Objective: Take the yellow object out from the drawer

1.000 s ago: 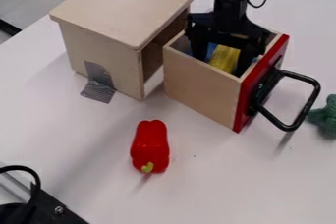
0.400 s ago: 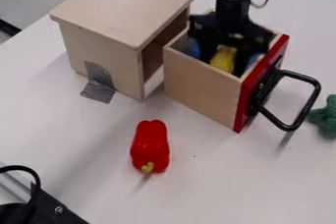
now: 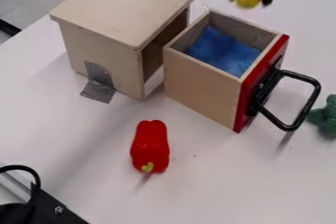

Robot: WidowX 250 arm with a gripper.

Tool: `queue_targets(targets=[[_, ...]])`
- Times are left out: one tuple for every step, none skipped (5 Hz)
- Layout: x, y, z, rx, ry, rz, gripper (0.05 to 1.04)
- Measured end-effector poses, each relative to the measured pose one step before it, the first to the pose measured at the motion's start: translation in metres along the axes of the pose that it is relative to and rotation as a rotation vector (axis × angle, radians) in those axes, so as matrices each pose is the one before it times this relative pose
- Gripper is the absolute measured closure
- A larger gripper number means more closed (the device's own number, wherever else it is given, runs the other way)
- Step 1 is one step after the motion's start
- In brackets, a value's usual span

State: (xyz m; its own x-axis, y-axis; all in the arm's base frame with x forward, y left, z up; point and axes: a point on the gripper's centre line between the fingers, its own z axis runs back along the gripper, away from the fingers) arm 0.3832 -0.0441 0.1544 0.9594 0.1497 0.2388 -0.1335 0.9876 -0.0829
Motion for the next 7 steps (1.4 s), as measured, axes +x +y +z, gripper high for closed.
queue_targets(targets=[[0.03148, -0.00241, -0.01691, -0.0108, 0.0036, 0.011, 0.457], [0.02558, 0.00781, -0.02705, 0.0244, 0.0109, 0.01, 0.458], [0.00523, 0.01426, -0.02974, 0.0426, 0.0546, 0.0098, 0.458], [-0.00104, 0.00973, -0.01439, 0.0152, 0.0093, 0.0097, 0.458], [-0.00891, 0.00524, -0.03052, 0.0082, 0.0281, 0.0041, 0.458], [-0.00008, 0.00094, -0.00893, 0.0032, -0.0164, -0.0039, 0.458], [-0.00518, 0.00223, -0.01812, 0.0095, 0.0199, 0.0005, 0.458]])
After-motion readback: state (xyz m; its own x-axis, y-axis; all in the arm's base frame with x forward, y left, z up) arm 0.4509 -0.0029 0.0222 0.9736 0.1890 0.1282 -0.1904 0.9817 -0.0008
